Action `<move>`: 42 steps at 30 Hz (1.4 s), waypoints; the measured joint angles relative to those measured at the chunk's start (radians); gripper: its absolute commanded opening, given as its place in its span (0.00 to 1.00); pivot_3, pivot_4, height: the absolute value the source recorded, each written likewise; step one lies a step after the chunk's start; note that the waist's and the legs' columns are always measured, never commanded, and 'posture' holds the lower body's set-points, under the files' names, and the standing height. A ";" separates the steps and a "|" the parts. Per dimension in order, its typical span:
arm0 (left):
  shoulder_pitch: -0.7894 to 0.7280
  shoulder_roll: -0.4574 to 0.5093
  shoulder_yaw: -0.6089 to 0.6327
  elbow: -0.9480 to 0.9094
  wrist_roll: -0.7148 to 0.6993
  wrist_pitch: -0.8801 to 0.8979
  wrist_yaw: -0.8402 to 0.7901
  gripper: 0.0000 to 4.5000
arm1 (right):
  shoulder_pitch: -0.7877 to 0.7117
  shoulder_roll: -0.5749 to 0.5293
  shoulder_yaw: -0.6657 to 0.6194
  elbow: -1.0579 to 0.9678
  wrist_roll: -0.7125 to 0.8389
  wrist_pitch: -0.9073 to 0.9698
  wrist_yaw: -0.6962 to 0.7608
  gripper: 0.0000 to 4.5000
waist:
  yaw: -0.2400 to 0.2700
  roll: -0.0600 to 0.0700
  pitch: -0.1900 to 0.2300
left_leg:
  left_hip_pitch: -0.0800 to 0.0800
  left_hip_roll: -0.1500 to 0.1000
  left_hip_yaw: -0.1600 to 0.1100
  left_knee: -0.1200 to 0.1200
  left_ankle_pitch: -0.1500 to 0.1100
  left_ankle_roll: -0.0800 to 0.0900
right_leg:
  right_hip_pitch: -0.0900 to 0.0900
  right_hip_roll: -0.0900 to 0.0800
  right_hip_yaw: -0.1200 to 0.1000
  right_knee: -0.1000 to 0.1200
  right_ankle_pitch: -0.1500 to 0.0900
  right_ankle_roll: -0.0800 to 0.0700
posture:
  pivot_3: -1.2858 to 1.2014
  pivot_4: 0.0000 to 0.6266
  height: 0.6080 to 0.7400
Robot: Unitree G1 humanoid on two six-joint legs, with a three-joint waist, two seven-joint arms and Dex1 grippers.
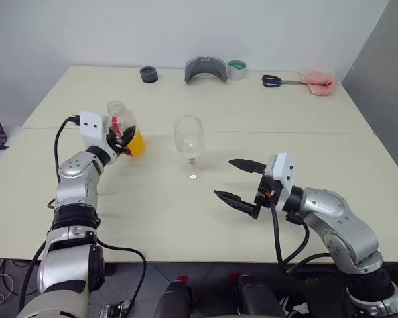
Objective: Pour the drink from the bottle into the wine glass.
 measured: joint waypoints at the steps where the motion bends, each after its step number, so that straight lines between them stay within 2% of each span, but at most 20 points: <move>1: 0.010 0.000 -0.012 -0.047 0.007 0.004 -0.001 0.39 | -0.003 0.000 -0.015 -0.014 0.010 0.010 -0.009 1.00 | 0.002 0.000 0.000 | 0.000 0.000 0.000 0.001 0.000 0.000 | 0.000 0.000 0.000 0.000 0.000 0.000 | 0.52 0.24 1.00; 6: 0.015 0.009 -0.067 -0.233 0.047 0.013 -0.002 0.39 | -0.031 -0.005 -0.040 -0.052 0.038 0.053 -0.047 1.00 | 0.002 0.000 0.000 | 0.001 -0.001 0.001 0.001 0.000 0.000 | 0.001 0.000 0.000 0.000 0.000 0.001 | 0.52 0.24 1.00; 13: 0.022 0.061 -0.168 -0.287 0.199 -0.120 -0.007 0.39 | -0.053 -0.009 -0.042 -0.052 0.016 0.053 -0.076 1.00 | 0.001 0.000 0.000 | 0.000 -0.001 0.002 0.001 0.000 0.001 | 0.000 0.000 0.000 0.000 0.000 0.001 | 0.52 0.24 1.00; 16: -0.015 0.077 -0.216 -0.270 0.290 -0.210 0.008 0.39 | -0.080 0.000 -0.037 -0.050 0.004 0.053 -0.090 1.00 | 0.003 0.000 0.000 | 0.000 -0.001 0.001 0.001 0.000 0.001 | 0.000 0.000 0.000 0.000 0.000 0.001 | 0.52 0.24 1.00; 23: -0.083 0.083 -0.274 -0.201 0.406 -0.381 0.058 0.39 | -0.087 0.035 -0.018 -0.048 -0.010 0.052 -0.112 1.00 | 0.002 0.000 0.000 | 0.000 -0.001 0.002 0.001 -0.001 0.001 | 0.000 0.000 0.000 0.000 0.001 0.001 | 0.52 0.24 1.00; 32: -0.146 0.128 -0.305 -0.089 0.549 -0.548 0.165 0.39 | -0.087 0.069 0.013 -0.018 -0.061 0.036 -0.146 1.00 | 0.002 0.000 0.001 | 0.000 -0.002 0.002 0.001 -0.001 0.001 | 0.000 0.000 0.000 0.000 0.001 0.001 | 0.52 0.24 1.00; 42: -0.167 0.160 -0.337 -0.025 0.644 -0.667 0.229 0.39 | -0.065 0.017 -0.045 -0.002 -0.019 0.004 -0.063 1.00 | 0.001 0.000 0.001 | 0.000 -0.001 0.002 0.002 -0.001 0.001 | 0.000 0.001 -0.001 0.001 0.001 0.001 | 0.52 0.24 1.00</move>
